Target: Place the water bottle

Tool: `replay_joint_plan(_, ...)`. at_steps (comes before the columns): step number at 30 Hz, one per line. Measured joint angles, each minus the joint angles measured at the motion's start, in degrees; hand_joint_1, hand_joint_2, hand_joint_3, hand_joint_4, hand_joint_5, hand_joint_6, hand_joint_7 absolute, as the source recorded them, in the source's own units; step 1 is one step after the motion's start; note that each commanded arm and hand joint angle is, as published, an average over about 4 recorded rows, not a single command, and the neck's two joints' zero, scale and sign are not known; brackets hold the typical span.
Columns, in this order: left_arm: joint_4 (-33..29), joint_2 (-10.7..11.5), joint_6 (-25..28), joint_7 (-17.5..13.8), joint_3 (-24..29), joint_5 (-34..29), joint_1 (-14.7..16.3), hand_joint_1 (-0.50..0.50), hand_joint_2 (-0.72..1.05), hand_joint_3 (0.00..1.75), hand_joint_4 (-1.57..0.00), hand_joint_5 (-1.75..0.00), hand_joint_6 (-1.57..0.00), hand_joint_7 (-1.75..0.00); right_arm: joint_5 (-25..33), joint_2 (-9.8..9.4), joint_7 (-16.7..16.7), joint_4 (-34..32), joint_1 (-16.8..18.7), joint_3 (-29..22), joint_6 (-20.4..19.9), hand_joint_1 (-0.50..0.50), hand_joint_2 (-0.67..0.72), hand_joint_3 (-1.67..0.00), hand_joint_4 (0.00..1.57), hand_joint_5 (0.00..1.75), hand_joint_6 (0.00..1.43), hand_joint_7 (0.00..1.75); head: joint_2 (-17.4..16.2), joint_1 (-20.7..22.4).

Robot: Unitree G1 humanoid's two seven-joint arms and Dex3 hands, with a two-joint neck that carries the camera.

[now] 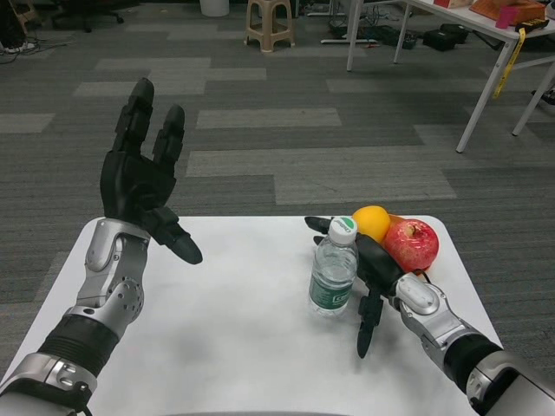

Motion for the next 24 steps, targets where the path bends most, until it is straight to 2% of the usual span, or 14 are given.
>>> replay_joint_plan(8,0.0,-0.1,0.0,0.0,0.0,0.0,-0.1,-0.48,-0.72,0.09,0.0,0.0,0.0,0.0,-0.1,-0.4,0.2,-6.9,1.9,-3.6,0.4,-0.5,0.72,0.0,0.0,0.0,0.0,0.0,-0.3,-0.1)
replay_joint_plan(10,0.1,-0.2,0.0,0.0,0.0,0.0,-0.1,-0.49,-0.72,0.04,0.0,0.0,0.0,0.0,-0.1,-0.55,0.2,-9.5,2.6,-5.3,0.6,-0.5,0.72,0.0,0.0,0.0,0.0,0.0,-0.4,-0.2)
replay_joint_plan(19,0.7,-0.3,0.0,0.0,0.0,0.0,-0.4,-0.49,-0.72,0.09,0.0,0.0,0.0,0.0,-0.2,-1.05,-0.6,-21.9,4.7,-14.3,0.7,-0.5,0.72,0.0,0.0,0.0,0.0,0.0,-0.2,-0.5)
replay_joint_plan(24,1.0,-0.3,0.0,0.0,0.0,0.0,-0.5,-0.49,-0.72,0.09,0.0,0.0,0.0,0.0,-0.2,-1.27,-1.5,-28.0,5.4,-20.7,0.6,-0.5,0.66,0.0,0.0,0.0,0.0,0.0,-0.1,-0.5)
